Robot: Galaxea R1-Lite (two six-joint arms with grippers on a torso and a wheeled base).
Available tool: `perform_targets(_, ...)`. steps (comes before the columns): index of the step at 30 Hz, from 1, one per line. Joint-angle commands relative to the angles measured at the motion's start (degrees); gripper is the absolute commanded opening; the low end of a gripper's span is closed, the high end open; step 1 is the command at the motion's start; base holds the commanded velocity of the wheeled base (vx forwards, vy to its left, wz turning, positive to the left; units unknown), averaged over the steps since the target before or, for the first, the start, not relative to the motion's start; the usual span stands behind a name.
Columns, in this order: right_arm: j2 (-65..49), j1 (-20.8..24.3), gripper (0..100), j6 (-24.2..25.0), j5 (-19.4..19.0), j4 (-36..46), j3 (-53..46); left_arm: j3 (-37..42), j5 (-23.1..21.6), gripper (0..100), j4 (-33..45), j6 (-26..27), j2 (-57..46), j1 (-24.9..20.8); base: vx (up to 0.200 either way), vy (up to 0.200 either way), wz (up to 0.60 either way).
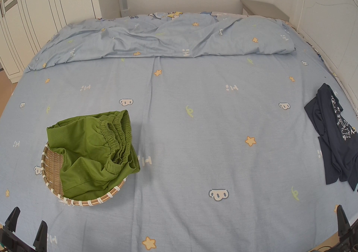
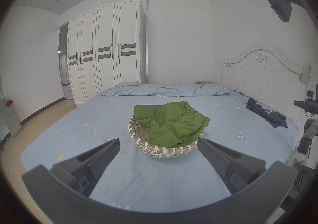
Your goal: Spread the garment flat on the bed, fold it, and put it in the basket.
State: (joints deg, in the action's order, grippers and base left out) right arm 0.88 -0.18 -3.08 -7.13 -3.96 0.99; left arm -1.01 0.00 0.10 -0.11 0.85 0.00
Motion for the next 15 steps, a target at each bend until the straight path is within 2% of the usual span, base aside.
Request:
perform_targets(1,-0.88,0.01,100,2.56,7.92,4.31,-0.99,0.92,0.00,100,-0.01,-0.07,-0.85,0.00,0.000,0.000,0.00)
perform_targets(15,-0.70,0.01,100,3.44,7.40,3.35,-0.99,0.84,0.00,100,-0.01,-0.07,-0.85,0.00,0.000,0.000,0.00)
